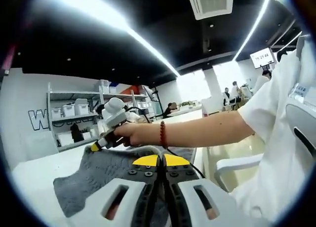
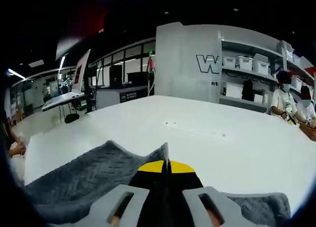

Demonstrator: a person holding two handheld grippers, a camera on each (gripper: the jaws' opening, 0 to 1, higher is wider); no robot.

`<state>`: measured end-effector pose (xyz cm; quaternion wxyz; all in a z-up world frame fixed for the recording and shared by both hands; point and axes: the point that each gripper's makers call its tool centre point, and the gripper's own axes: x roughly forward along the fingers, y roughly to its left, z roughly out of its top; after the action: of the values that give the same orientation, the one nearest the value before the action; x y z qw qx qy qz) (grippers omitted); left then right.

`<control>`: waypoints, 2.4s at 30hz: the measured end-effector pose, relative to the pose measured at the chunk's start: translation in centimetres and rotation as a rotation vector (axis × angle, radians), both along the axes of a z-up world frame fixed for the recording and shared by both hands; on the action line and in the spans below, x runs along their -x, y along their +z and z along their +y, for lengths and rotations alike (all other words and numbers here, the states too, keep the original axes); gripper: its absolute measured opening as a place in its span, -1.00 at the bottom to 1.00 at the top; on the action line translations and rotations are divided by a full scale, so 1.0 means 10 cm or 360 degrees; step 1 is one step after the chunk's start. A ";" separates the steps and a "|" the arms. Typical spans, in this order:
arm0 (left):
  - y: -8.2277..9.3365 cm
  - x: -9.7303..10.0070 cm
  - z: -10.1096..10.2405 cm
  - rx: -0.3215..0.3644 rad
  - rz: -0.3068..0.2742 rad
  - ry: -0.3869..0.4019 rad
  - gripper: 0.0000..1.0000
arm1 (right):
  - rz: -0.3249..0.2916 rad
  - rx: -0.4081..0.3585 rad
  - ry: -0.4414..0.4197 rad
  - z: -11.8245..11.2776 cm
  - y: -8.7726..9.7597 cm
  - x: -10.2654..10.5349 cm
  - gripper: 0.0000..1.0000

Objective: Open the folded towel by lifting each exposed corner and separating the folded layers until the towel lies flat within the target outline without major curled edges

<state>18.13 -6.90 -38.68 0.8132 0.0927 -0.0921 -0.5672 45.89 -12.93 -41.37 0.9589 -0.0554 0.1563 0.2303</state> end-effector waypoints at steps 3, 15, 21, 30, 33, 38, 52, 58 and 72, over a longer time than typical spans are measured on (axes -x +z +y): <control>0.03 0.01 0.03 0.0020 0.0002 0.0007 -1.00 | -0.0005 -0.0019 -0.0004 0.02 0.03 0.01 -1.00; 0.05 0.03 0.14 0.0076 0.0066 0.0004 -1.00 | 0.0010 -0.0107 -0.0039 0.00 0.07 0.02 -1.00; 0.11 0.03 0.20 0.0160 0.0101 -0.0004 -1.00 | -0.0029 -0.0120 -0.0031 0.05 0.18 0.02 -1.00; 0.18 0.02 0.28 0.0203 0.0097 -0.0007 -1.00 | -0.0048 -0.0137 -0.0024 0.12 0.27 -0.05 -1.00; 0.19 0.04 0.30 0.0205 0.0083 0.0001 -1.00 | -0.0056 -0.0143 -0.0019 0.15 0.30 -0.07 -1.00; 0.21 0.05 0.33 0.0210 0.0071 0.0000 -1.00 | -0.0070 -0.0140 -0.0012 0.16 0.36 -0.15 -1.00; 0.25 0.08 0.41 0.0233 0.0072 0.0007 -1.00 | -0.0095 -0.0138 0.0020 0.24 0.49 -0.23 -1.00; 0.23 0.07 0.44 0.0214 0.0062 0.0030 -1.00 | -0.0081 -0.0159 0.0021 0.28 0.50 -0.26 -1.00; 0.27 0.10 0.57 0.0278 0.0091 0.0007 -1.00 | -0.0099 -0.0154 0.0050 0.42 0.63 -0.19 -1.00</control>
<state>17.17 -1.21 -36.02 0.8217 0.0053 -0.1179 -0.5575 47.74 -8.75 -35.10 0.9611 -0.0184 0.1141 0.2508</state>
